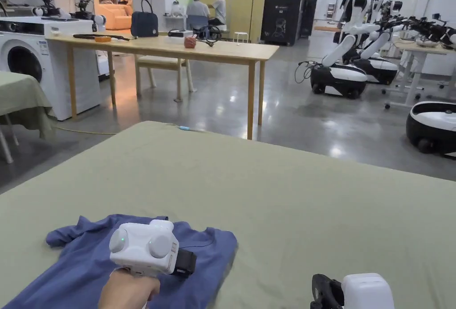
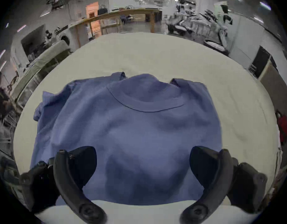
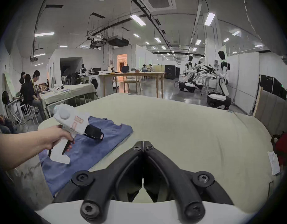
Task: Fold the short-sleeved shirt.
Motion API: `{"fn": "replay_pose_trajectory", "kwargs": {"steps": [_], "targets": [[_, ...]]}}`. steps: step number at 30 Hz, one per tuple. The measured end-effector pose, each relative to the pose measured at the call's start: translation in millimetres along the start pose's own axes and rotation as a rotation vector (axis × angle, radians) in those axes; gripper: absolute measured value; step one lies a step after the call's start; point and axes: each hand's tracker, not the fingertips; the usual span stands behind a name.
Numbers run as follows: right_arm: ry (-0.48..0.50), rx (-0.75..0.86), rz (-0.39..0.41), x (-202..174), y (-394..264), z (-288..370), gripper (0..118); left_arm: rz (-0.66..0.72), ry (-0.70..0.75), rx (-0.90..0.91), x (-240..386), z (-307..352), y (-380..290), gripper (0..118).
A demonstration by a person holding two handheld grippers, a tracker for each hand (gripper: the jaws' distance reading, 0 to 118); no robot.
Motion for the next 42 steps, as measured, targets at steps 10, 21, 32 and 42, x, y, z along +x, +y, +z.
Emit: {"fn": "replay_pose_trajectory", "kwargs": {"steps": [10, 21, 32, 42], "targets": [[-0.025, 0.002, -0.022, 17.6, -1.0, 6.5, 1, -0.052, 0.016, -0.027, 20.4, 9.6, -9.9, 19], [-0.109, 0.045, -0.086, 70.5, -3.4, 64.6, 1, -0.163, -0.098, 0.198, 75.8, 67.8, 3.3, 4], [-0.351, 0.09, -0.151, 172.7, -24.9, 162.5, 1, -0.36, -0.574, 0.323, 318.7, 161.4, 5.7, 4], [-0.516, 0.039, -0.2, 260.8, -72.4, 206.1, 1, -0.538, -0.545, 0.044, 522.4, 81.1, -76.9, 4]]}}
